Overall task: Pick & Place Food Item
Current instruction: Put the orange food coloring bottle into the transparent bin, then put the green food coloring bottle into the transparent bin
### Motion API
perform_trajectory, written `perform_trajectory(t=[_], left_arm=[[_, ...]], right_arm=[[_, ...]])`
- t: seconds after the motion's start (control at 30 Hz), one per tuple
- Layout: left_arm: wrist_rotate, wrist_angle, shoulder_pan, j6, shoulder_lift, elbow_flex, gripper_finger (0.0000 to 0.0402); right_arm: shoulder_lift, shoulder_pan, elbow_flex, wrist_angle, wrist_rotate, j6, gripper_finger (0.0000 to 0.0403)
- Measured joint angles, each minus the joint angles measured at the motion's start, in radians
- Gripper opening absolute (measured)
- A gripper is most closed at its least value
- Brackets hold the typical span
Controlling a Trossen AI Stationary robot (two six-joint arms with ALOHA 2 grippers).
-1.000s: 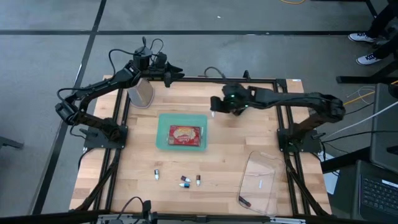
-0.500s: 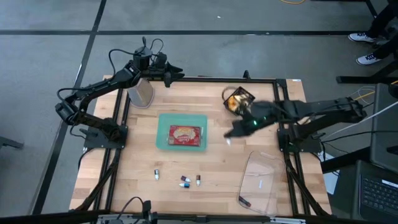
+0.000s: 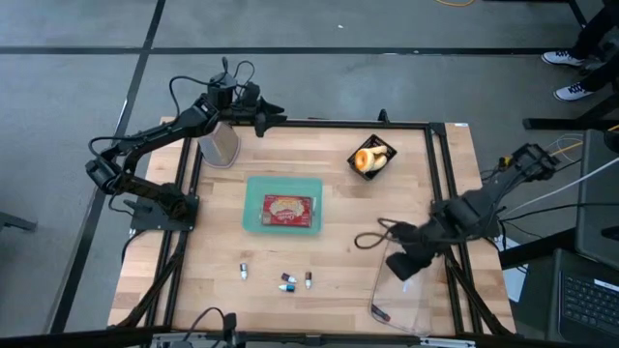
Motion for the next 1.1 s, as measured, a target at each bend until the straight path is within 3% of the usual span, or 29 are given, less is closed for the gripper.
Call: perform_trajectory(t=[0.13,0.4,0.57,0.73,0.9,1.0,1.1], left_arm=[[0.01,-0.014,-0.002,0.024,0.0,0.0,0.0223],[-0.025,-0.081,-0.043,0.067,0.0,0.001,0.0223],[-0.049,-0.07,-0.079,0.049,0.0,0.001,0.0223],[-0.084,-0.06,-0.109,-0.001,-0.006,0.001,0.0223],[-0.22,-0.088,-0.178,-0.083,-0.048,0.012,0.0223],[-0.343,-0.277,-0.259,-0.076,-0.064,0.097,0.0223],[-0.534,-0.56,-0.359,-0.063,-0.064,0.223,0.0223]], right_arm=[[0.048,0.039,0.0,-0.037,0.0,0.047,0.0045],[0.207,0.047,-0.047,-0.043,-0.097,0.058,0.0047],[0.254,0.03,-0.052,-0.047,-0.13,-0.004,0.0122],[0.253,0.022,-0.052,-0.212,-0.014,-0.128,0.0216],[0.245,0.019,-0.053,-0.399,0.153,-0.347,0.0253],[0.195,0.012,-0.067,-0.448,0.297,-0.359,0.0248],[0.077,0.034,-0.157,-0.474,0.402,-0.249,0.0233]])
